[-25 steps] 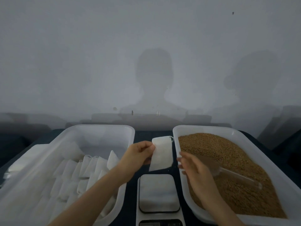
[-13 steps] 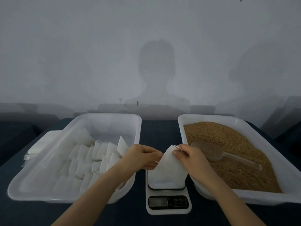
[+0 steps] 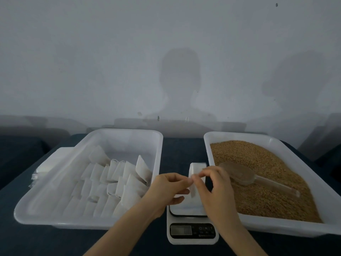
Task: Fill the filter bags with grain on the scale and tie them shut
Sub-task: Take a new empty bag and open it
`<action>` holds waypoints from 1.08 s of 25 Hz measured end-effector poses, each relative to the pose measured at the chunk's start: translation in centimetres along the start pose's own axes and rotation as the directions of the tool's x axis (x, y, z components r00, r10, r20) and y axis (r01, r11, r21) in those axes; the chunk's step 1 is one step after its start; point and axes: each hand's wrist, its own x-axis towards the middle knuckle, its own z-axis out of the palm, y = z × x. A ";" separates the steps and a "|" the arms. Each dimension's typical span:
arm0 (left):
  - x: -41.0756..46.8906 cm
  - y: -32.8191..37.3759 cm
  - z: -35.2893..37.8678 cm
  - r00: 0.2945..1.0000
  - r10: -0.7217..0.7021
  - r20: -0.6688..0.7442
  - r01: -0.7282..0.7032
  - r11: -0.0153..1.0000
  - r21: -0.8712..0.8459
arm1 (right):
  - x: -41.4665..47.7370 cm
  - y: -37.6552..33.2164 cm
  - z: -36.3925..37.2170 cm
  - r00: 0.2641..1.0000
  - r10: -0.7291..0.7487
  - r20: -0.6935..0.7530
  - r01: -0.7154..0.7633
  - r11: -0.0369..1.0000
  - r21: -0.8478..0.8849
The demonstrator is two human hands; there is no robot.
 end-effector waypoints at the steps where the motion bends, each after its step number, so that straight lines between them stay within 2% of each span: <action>1: -0.1 -0.1 0.4 1.000 0.011 -0.027 -0.011 1.000 -0.001 | -0.1 0.1 0.1 1.000 -0.001 -0.010 0.000 1.000 -0.031; 3: -0.4 -0.4 0.9 0.998 0.038 -0.055 -0.037 0.999 0.019 | 0.1 -0.2 -0.2 0.991 0.093 0.093 -0.097 0.994 0.039; 6: -0.7 -0.6 1.2 0.997 0.066 -0.040 -0.064 0.996 0.062 | 0.5 0.0 -0.9 0.895 0.303 0.326 -0.394 0.880 0.264; 8: -0.8 -0.6 1.4 0.997 0.065 -0.027 -0.064 0.996 0.055 | 0.7 0.1 -1.3 0.865 0.349 0.361 -0.472 0.810 0.348; 9: -0.8 -0.7 1.5 0.997 0.064 -0.045 -0.062 0.997 0.045 | 0.8 0.2 -1.5 0.870 0.357 0.340 -0.470 0.810 0.351; 11: -0.8 -0.9 2.0 0.986 0.076 -0.149 -0.070 0.997 0.045 | 1.0 0.3 -1.7 0.929 0.302 0.215 -0.353 0.898 0.264; 13: -0.9 -1.0 2.5 0.958 0.129 -0.257 -0.110 0.990 0.087 | 0.8 0.1 -2.0 0.987 0.116 0.108 -0.122 0.991 0.054; 15: -1.1 -0.9 3.1 0.932 0.217 -0.290 -0.190 0.975 0.119 | 0.6 0.1 -2.0 0.978 -0.148 0.146 0.178 0.959 -0.220; 16: -1.4 -0.8 3.4 0.913 0.278 -0.299 -0.242 0.958 0.155 | 0.6 0.1 -1.8 0.952 -0.228 0.206 0.284 0.909 -0.304; 17: -1.6 -0.8 3.6 0.883 0.357 -0.305 -0.300 0.929 0.219 | 0.6 0.0 -1.6 0.937 -0.241 0.254 0.317 0.892 -0.323; 18: -1.7 -0.8 3.7 0.847 0.444 -0.293 -0.355 0.882 0.308 | 0.8 -0.2 -1.7 0.942 -0.182 0.283 0.265 0.919 -0.292; 20: -1.8 -1.3 3.8 0.793 0.579 -0.187 -0.424 0.747 0.512 | 1.4 -0.1 -2.1 0.957 0.011 0.291 0.023 0.993 -0.113; 22: -2.0 -1.9 3.8 0.770 0.637 -0.044 -0.448 0.588 0.673 | 1.7 -0.1 -2.7 0.927 0.188 0.326 -0.228 0.969 0.091; 23: -2.1 -2.1 3.8 0.733 0.680 0.014 -0.473 0.496 0.728 | 1.7 -0.2 -3.0 0.907 0.234 0.351 -0.302 0.941 0.155; 26: -1.9 -2.4 3.1 0.477 0.866 0.154 -0.575 0.174 0.799 | 1.4 -0.6 -3.3 0.882 0.279 0.380 -0.358 0.920 0.157; 27: -1.7 -2.2 3.0 0.438 0.875 0.207 -0.563 0.087 0.822 | 1.5 -0.7 -3.5 0.880 0.293 0.373 -0.363 0.923 0.130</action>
